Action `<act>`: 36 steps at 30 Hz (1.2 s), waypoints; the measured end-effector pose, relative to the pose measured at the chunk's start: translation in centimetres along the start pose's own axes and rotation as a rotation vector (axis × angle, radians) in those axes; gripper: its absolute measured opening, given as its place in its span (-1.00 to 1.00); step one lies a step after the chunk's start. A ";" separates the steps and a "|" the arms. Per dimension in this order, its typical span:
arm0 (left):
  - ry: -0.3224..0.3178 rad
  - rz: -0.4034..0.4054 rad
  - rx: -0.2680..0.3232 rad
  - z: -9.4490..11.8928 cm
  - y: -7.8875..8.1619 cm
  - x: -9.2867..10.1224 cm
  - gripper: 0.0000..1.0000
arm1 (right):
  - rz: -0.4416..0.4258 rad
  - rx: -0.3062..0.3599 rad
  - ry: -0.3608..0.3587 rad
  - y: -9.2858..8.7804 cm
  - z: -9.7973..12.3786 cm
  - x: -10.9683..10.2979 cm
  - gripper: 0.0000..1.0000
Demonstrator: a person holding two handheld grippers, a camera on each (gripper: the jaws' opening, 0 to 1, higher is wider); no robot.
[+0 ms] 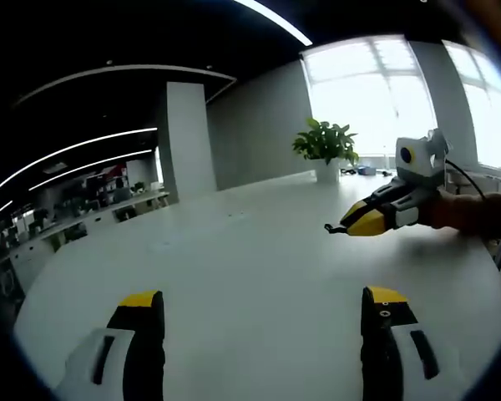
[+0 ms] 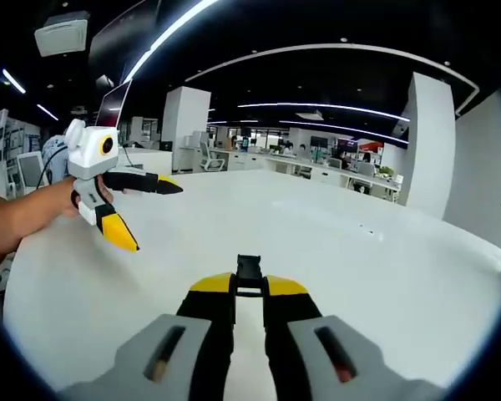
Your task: Snap the two parts of the plastic buckle together until the buckle closes and remains connected.
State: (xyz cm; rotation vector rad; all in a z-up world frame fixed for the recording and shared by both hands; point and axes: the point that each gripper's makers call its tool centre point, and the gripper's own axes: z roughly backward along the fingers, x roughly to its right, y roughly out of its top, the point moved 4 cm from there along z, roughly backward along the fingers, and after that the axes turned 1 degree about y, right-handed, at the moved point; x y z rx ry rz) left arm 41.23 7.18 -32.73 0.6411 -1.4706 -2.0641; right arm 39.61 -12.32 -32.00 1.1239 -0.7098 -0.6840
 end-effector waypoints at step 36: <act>-0.006 -0.011 0.001 -0.3 0.1 0.2 0.99 | -0.071 -0.018 -0.044 0.8 -5.2 1.7 -0.79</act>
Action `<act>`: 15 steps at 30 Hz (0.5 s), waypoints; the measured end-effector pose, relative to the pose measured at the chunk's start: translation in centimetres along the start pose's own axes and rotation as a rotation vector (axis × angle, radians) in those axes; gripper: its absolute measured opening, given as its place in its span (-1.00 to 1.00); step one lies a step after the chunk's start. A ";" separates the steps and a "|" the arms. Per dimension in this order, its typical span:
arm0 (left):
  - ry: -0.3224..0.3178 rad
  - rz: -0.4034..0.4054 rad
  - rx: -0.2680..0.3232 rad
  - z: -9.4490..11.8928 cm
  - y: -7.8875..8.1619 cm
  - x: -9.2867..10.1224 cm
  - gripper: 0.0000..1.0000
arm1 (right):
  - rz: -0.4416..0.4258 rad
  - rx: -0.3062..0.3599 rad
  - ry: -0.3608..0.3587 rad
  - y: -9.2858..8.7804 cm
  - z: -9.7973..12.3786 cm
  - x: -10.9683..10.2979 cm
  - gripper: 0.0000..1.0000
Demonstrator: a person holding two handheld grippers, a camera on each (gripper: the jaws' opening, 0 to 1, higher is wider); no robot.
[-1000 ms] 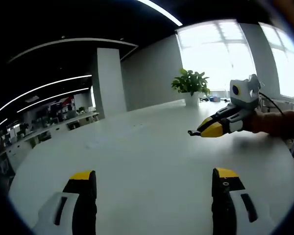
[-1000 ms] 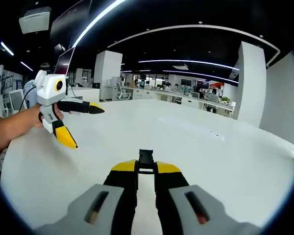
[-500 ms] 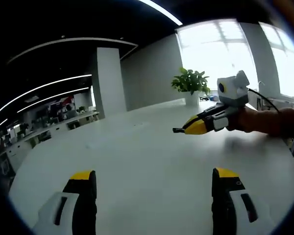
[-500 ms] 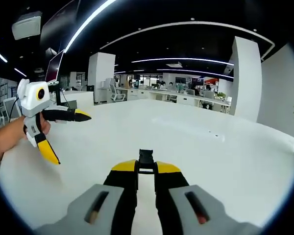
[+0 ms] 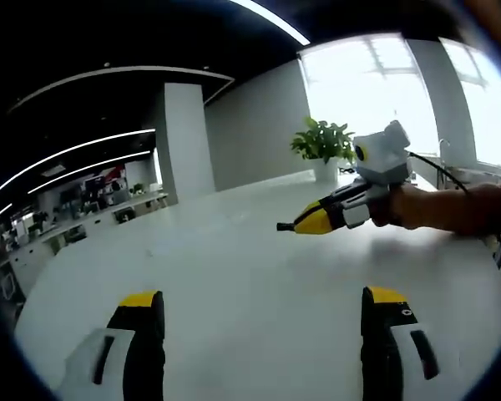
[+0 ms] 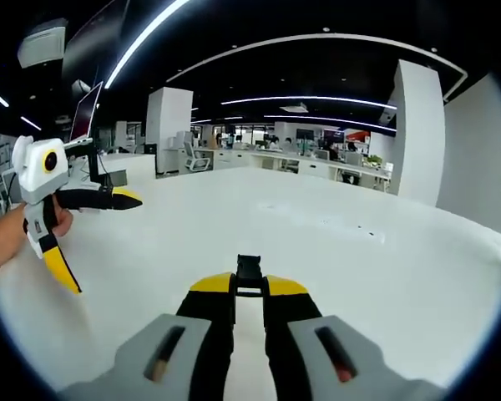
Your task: Snap the two parts of the plastic buckle together until the buckle closes and remains connected.
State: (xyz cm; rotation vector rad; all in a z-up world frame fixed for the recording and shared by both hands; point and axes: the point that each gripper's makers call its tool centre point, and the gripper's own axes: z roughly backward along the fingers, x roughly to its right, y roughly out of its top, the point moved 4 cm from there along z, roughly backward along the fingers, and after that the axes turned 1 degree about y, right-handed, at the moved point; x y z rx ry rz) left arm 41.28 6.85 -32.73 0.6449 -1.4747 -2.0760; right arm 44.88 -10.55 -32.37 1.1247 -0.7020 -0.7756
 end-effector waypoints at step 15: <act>-0.023 0.008 0.023 -0.1 0.3 0.5 0.99 | -0.021 -0.013 -0.012 0.0 -1.8 1.7 -0.79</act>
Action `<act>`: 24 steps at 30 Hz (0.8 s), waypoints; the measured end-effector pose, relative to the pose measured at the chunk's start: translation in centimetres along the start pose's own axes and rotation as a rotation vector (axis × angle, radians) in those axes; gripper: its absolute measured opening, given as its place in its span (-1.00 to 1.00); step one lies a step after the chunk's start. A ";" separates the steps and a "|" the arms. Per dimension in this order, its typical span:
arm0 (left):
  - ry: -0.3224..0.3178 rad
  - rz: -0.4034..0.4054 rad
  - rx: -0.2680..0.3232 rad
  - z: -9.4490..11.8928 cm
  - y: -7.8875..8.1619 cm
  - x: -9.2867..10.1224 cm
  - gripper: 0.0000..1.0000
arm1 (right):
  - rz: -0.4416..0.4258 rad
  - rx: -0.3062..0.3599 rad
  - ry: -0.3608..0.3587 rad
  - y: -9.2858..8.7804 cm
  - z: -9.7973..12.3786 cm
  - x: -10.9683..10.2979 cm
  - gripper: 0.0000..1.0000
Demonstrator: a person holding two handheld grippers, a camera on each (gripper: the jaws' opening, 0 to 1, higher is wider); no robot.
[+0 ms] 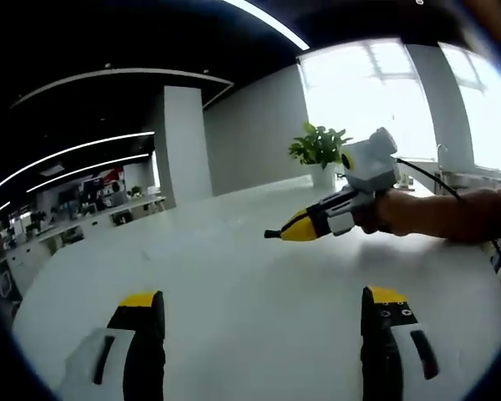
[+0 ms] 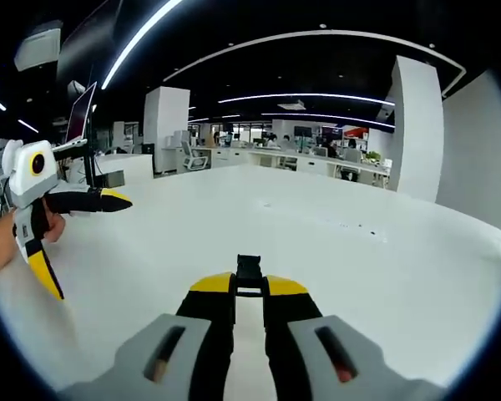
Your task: Snap the two parts of the plastic buckle together until the buckle closes and remains connected.
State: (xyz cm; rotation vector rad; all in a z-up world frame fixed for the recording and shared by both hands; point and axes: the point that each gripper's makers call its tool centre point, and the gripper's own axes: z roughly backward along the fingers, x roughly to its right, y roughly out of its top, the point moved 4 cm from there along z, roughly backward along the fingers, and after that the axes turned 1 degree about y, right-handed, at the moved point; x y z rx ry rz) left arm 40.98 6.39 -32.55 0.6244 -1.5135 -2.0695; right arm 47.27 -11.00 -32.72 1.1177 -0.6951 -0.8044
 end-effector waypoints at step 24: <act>-0.005 -0.018 -0.028 0.0 -1.0 0.6 0.99 | -0.018 -0.003 -0.010 0.5 -3.1 1.5 -0.78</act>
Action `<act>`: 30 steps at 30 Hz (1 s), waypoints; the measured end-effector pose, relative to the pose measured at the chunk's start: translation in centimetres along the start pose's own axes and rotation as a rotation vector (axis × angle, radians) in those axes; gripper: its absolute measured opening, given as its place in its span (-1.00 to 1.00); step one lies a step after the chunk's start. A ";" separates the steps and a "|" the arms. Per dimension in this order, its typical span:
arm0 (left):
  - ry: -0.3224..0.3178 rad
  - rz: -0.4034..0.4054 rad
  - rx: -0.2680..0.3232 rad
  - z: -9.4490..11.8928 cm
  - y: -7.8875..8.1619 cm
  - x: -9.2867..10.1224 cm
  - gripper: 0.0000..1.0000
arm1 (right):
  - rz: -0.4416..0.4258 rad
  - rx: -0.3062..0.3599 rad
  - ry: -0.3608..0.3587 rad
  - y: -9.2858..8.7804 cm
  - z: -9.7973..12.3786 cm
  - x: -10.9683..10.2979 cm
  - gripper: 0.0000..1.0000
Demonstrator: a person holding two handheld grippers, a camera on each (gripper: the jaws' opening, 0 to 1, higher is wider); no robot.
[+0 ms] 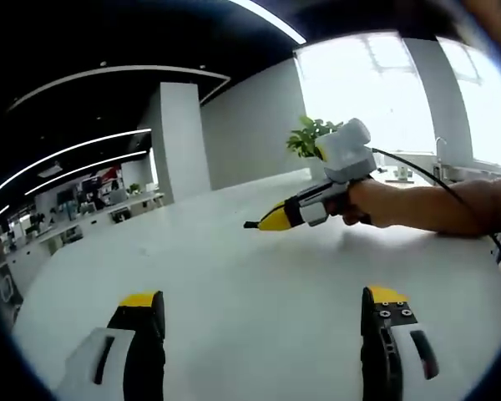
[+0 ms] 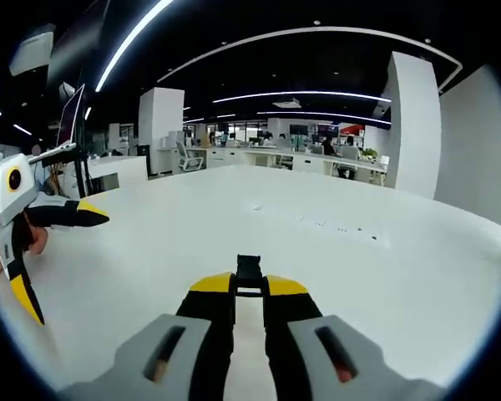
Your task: Snap the two parts of the plastic buckle together until the buckle closes and remains connected.
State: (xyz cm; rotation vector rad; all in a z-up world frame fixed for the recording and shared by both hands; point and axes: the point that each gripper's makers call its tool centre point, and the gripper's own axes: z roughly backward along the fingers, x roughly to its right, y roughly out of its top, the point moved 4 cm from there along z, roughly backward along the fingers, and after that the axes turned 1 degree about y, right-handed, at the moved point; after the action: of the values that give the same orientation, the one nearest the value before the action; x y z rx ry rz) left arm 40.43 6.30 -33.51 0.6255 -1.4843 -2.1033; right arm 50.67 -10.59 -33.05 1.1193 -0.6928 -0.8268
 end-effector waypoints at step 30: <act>-0.015 -0.032 -0.020 -0.3 -0.5 0.2 0.99 | -0.003 -0.012 -0.041 1.4 -4.1 2.6 -0.78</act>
State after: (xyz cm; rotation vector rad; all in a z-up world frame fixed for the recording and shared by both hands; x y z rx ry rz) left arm 40.44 6.12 -34.14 0.6306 -1.4684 -2.1492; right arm 55.74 -10.54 -32.78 1.0953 -0.7193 -0.8575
